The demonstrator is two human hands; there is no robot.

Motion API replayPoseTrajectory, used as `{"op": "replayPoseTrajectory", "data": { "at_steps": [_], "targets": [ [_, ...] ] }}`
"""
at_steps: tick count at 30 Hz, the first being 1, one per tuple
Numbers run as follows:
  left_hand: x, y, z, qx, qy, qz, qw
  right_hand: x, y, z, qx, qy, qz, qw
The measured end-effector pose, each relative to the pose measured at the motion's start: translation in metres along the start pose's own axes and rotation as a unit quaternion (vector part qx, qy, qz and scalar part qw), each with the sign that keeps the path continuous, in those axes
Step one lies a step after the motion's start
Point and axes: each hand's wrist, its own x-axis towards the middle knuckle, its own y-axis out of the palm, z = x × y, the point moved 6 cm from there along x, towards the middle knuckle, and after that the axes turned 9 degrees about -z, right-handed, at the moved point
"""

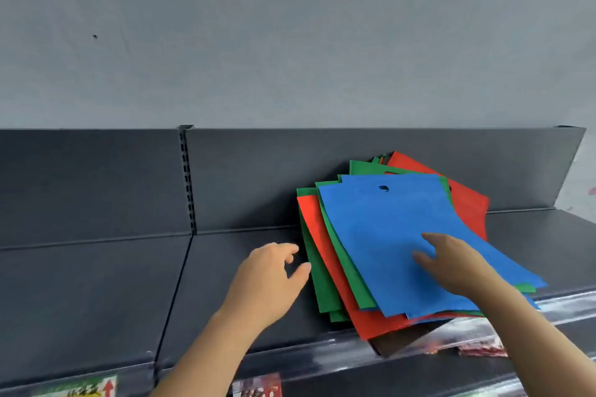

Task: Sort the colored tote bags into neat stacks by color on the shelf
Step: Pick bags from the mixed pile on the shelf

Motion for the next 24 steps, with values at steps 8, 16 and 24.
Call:
{"op": "replayPoseTrajectory", "data": {
  "at_steps": [8, 16, 24],
  "targets": [
    [0.021, 0.067, -0.047, -0.057, -0.070, 0.079, 0.993, -0.001, 0.008, -0.024, 0.011, -0.055, -0.018, 0.998],
    [0.030, 0.064, -0.034, -0.129, -0.182, -0.011, 0.975, 0.011, 0.000, -0.033, 0.099, -0.066, -0.044, 0.992],
    [0.029, 0.075, -0.037, -0.207, -0.213, -0.009, 0.955, 0.016, 0.005, -0.065, 0.071, -0.019, -0.009, 0.997]
  ]
}}
